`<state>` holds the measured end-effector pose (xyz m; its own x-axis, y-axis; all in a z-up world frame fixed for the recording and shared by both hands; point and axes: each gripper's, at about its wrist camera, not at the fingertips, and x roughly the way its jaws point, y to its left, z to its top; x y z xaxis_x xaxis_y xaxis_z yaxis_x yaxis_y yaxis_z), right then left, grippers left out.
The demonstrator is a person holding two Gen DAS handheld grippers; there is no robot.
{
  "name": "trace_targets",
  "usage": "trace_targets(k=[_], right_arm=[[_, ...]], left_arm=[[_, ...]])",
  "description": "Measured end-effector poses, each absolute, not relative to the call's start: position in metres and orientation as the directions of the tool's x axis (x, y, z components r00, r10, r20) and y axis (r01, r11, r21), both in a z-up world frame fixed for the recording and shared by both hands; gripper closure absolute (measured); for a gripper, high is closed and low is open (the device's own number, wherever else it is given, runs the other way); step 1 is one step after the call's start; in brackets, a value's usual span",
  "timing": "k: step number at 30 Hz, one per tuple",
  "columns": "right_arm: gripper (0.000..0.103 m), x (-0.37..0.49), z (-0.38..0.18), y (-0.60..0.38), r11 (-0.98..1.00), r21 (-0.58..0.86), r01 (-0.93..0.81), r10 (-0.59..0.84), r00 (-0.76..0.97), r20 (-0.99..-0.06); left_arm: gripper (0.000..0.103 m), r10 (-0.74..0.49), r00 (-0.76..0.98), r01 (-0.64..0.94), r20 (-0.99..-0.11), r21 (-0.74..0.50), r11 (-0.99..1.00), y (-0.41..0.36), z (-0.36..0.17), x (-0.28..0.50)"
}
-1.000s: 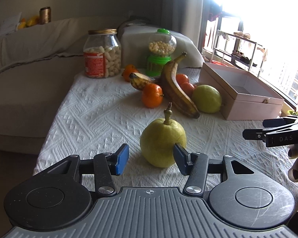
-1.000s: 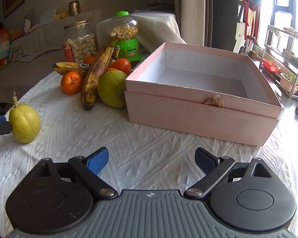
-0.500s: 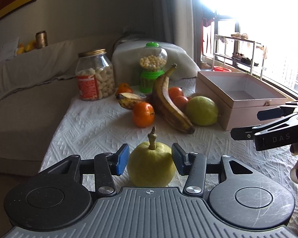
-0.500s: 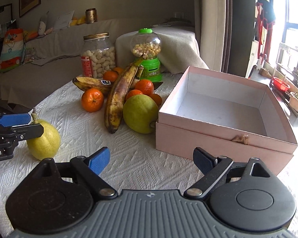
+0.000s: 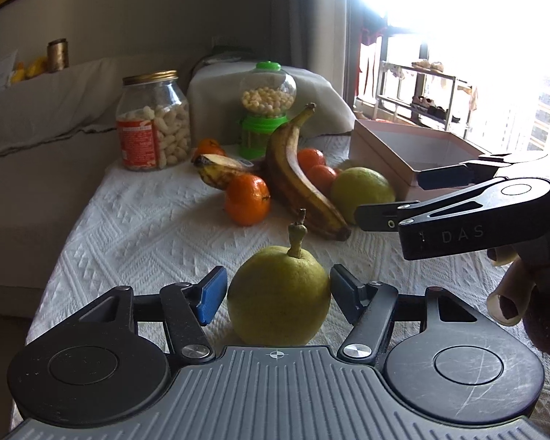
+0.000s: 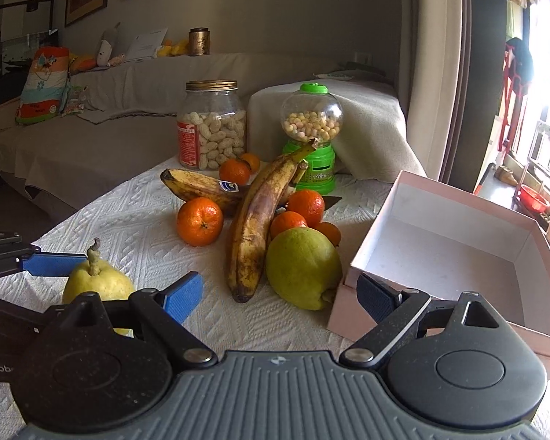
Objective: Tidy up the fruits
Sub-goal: 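Lift the yellow pear off the table with the left gripper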
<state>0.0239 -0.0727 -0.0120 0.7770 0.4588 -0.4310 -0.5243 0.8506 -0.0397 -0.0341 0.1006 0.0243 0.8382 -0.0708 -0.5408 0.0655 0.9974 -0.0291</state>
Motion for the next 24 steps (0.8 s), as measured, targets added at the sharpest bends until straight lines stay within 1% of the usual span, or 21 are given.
trace_targets(k=[5, 7, 9, 12, 13, 14, 17, 20, 22, 24], right_arm=[[0.011, 0.025, -0.014, -0.061, 0.836, -0.097, -0.540, 0.459, 0.785, -0.415], [0.011, 0.020, -0.011, -0.060, 0.836, -0.131, -0.533, 0.451, 0.803, -0.389], [0.011, 0.017, -0.008, -0.062, 0.852, -0.150, -0.502, 0.427, 0.831, -0.356], [0.011, 0.015, -0.007, -0.071, 0.880, -0.083, -0.468, 0.414, 0.841, -0.349], [0.011, 0.014, -0.007, -0.074, 0.886, -0.064, -0.460, 0.411, 0.841, -0.352], [0.011, 0.011, -0.007, -0.076, 0.894, -0.051, -0.445, 0.400, 0.844, -0.357], [0.011, -0.003, -0.010, -0.079, 0.929, -0.060, -0.365, 0.319, 0.874, -0.366], [0.011, -0.029, -0.017, -0.085, 0.960, -0.053, -0.274, 0.238, 0.903, -0.357], [0.011, -0.051, -0.024, -0.088, 0.980, -0.052, -0.194, 0.164, 0.923, -0.348], [0.011, -0.073, -0.034, -0.090, 0.994, -0.075, -0.078, 0.048, 0.940, -0.338]], left_arm=[[0.033, -0.125, 0.808, 0.075, -0.576, -0.110, 0.991, 0.108, 0.021, -0.021], [0.032, -0.144, 0.798, 0.079, -0.585, -0.135, 0.988, 0.110, 0.019, -0.018], [0.028, -0.150, 0.800, 0.084, -0.581, -0.140, 0.987, 0.113, 0.017, -0.018], [0.029, -0.144, 0.814, 0.098, -0.563, -0.112, 0.989, 0.114, 0.019, -0.022], [0.031, -0.142, 0.818, 0.104, -0.558, -0.100, 0.990, 0.114, 0.021, -0.024], [0.036, -0.144, 0.820, 0.111, -0.554, -0.093, 0.989, 0.115, 0.024, -0.026], [0.038, -0.135, 0.823, 0.125, -0.552, -0.057, 0.991, 0.116, 0.029, -0.035], [0.040, -0.125, 0.849, 0.130, -0.514, -0.026, 0.991, 0.117, 0.029, -0.046], [0.041, -0.125, 0.855, 0.118, -0.504, -0.045, 0.992, 0.119, 0.027, -0.053], [0.042, -0.129, 0.858, 0.117, -0.496, -0.055, 0.992, 0.119, 0.027, -0.062]])
